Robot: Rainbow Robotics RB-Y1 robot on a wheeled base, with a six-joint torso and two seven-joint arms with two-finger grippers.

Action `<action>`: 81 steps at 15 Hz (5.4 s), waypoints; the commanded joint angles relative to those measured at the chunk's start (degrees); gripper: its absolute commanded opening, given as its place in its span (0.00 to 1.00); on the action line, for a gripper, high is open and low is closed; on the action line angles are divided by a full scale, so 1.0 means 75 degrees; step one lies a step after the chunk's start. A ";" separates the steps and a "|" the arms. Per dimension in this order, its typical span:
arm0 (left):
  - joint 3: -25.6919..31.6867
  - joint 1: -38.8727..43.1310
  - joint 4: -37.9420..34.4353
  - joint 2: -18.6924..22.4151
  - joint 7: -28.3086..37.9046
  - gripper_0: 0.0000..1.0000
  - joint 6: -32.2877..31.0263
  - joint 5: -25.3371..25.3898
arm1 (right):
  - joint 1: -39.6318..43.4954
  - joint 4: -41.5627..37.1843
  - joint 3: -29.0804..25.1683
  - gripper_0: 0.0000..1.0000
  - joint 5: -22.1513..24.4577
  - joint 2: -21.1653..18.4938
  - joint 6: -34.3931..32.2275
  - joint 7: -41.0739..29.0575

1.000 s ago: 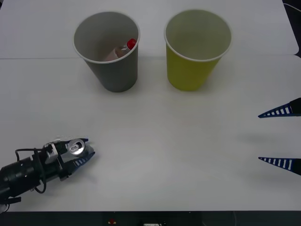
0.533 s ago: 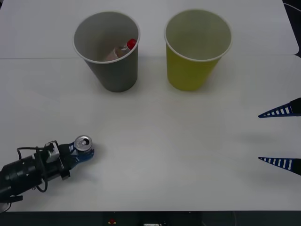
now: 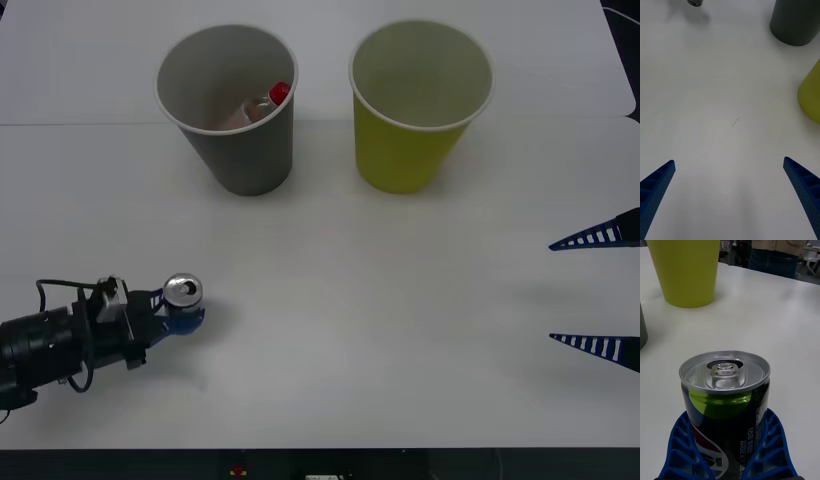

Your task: Put the can into the green bin and the plastic bottle into the gray bin

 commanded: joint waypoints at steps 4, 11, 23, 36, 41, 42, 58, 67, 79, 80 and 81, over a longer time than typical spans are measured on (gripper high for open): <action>0.0248 0.0025 -0.1733 -0.0083 0.3564 0.00 0.0166 -0.1789 | 0.0000 0.0000 0.0000 1.00 0.0000 0.0000 0.0000 0.0000; 0.0272 0.0013 -0.4264 -0.0165 0.7947 0.00 0.1150 -0.4590 | 0.0000 0.0000 0.0000 1.00 0.0000 0.0000 0.0000 0.0000; -0.0514 -0.2671 -0.6151 -0.0845 1.4088 0.00 0.0002 -0.9512 | 0.0000 0.0000 0.0000 1.00 0.0000 0.0000 0.0000 0.0000; 0.0389 -0.6550 -0.3549 -0.3587 1.4111 0.00 -0.3631 -1.1387 | 0.0000 0.0000 0.0000 1.00 0.0000 0.0000 0.0000 0.0000; 0.0072 -0.8706 -0.0830 -0.4513 1.4111 0.00 -0.3455 -1.2266 | 0.0000 0.0000 0.0000 1.00 0.0000 0.0000 0.0000 0.0000; 0.0084 -0.8940 -0.0420 -0.4665 1.4111 0.00 -0.3315 -1.2395 | 0.0000 0.0000 0.0000 1.00 0.0000 0.0000 0.0000 0.0000; 0.0318 -0.9655 0.1361 -0.5462 1.3490 1.00 -0.2248 -1.2969 | 0.0000 0.0000 0.0000 1.00 0.0000 0.0000 0.0000 0.0000; 0.1022 -0.7862 -0.1041 -0.3739 1.1463 1.00 -0.2893 -1.0414 | 0.0000 0.0000 0.0000 1.00 0.0000 0.0000 0.0000 0.0000; 0.1818 -0.5179 -0.3233 -0.1794 0.8322 1.00 -0.2834 -0.7695 | 0.0000 0.0000 0.0000 1.00 0.0000 0.0000 0.0000 0.0000; 0.1830 -0.4979 -0.3350 -0.1665 0.8146 1.00 -0.2764 -0.7566 | 0.0000 0.0000 0.0000 1.00 0.0000 0.0000 0.0000 0.0000; 0.1842 -0.4757 -0.3514 -0.1513 0.8064 1.00 -0.2694 -0.7379 | 0.0000 0.0000 0.0000 1.00 0.0000 0.0000 0.0000 0.0000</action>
